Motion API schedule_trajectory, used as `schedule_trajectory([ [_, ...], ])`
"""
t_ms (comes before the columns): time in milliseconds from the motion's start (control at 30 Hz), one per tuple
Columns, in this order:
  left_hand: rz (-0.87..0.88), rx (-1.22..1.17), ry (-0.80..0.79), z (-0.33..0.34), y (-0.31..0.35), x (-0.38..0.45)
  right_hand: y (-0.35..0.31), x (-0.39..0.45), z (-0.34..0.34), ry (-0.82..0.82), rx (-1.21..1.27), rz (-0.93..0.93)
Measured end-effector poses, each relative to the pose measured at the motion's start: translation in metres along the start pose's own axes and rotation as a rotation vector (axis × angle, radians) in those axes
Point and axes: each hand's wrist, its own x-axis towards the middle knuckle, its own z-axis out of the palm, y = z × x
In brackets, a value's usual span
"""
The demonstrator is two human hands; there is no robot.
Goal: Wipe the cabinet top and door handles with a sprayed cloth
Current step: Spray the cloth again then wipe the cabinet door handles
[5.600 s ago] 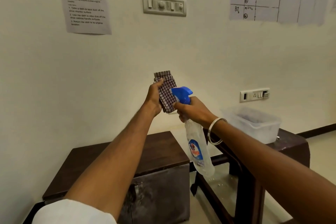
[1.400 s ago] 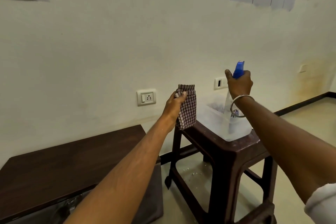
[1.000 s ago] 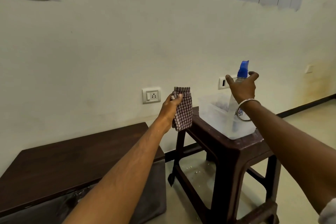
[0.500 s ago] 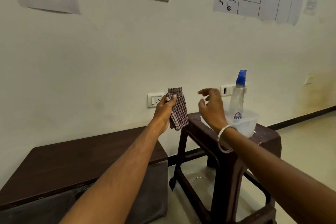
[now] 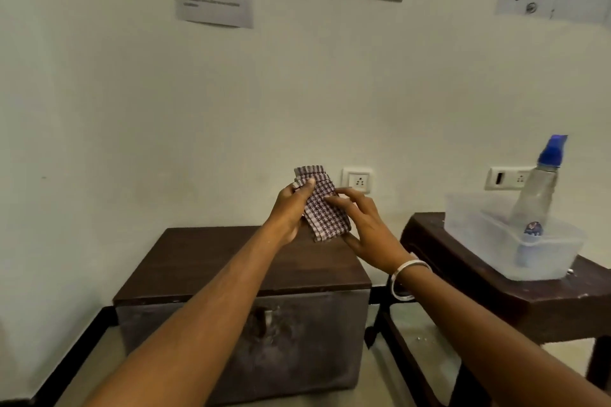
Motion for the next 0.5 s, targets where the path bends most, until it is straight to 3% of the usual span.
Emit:
schedule_trajectory([
  [267,-0.15,0.043,0.198,-0.102,-0.022,-0.023,-0.034,0.01,0.083,-0.068,0.145,-0.16],
  [500,-0.347,-0.008,0.217,-0.157,-0.073,-0.049,-0.047,-0.014,0.15,-0.079,0.375,-0.129],
])
